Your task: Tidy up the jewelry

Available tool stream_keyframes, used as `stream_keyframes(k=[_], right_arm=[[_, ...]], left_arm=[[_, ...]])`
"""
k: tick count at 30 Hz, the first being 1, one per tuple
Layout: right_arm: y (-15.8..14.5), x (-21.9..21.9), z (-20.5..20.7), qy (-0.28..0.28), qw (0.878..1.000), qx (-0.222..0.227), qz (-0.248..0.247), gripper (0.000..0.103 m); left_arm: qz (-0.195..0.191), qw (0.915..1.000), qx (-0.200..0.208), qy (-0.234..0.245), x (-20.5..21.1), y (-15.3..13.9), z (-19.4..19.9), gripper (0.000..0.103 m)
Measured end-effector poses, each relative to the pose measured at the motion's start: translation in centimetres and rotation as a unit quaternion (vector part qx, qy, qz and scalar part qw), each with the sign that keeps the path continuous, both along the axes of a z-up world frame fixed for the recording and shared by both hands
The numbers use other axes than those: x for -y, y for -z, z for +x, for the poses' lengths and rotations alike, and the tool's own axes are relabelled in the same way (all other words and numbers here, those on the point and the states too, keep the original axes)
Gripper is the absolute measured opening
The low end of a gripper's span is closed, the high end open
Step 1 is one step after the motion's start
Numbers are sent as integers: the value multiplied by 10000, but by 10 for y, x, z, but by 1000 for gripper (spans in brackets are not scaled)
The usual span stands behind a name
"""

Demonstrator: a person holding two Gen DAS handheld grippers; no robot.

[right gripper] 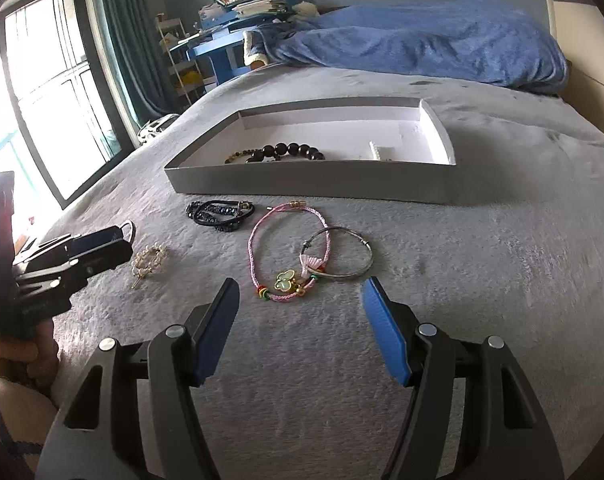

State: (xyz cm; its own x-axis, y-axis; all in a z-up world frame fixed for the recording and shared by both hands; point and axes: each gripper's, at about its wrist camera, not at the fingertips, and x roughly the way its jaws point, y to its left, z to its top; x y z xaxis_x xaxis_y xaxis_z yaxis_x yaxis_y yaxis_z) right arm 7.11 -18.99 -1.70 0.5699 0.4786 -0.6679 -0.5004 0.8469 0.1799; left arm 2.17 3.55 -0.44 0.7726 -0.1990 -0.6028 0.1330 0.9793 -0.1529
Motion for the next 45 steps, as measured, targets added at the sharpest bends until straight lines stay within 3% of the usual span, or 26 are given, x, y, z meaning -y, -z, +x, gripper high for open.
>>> stream_keyframes(k=[5, 17, 19, 21, 23, 32, 37, 45], right_arm=[[6, -11, 4, -262, 9993, -236, -97, 51], [12, -50, 28, -394, 9956, -350, -780, 51], [13, -50, 28, -390, 9956, -314, -797, 42], [12, -45, 29, -366, 9966, -334, -666, 18], [10, -40, 30, -330, 9973, -362, -542, 15], [-15, -29, 6, -634, 9979, 44, 108, 13], [-38, -19, 3, -543, 9971, 223, 489, 13], [-62, -12, 17, -381, 9967, 466, 539, 13]], left_arm=[[-38, 10000, -68, 29, -1, 1, 2, 51], [-105, 9998, -168, 63, -1, 4, 4, 51], [-105, 9998, -173, 66, -1, 4, 5, 51], [-107, 9998, -170, 65, -1, 4, 5, 51], [-106, 9998, -165, 61, -1, 4, 5, 51], [-125, 9999, -49, 42, -2, 2, 1, 51], [-195, 9998, -32, 68, -3, 0, 0, 51], [-49, 9999, -5, 117, 1, -17, 16, 51]])
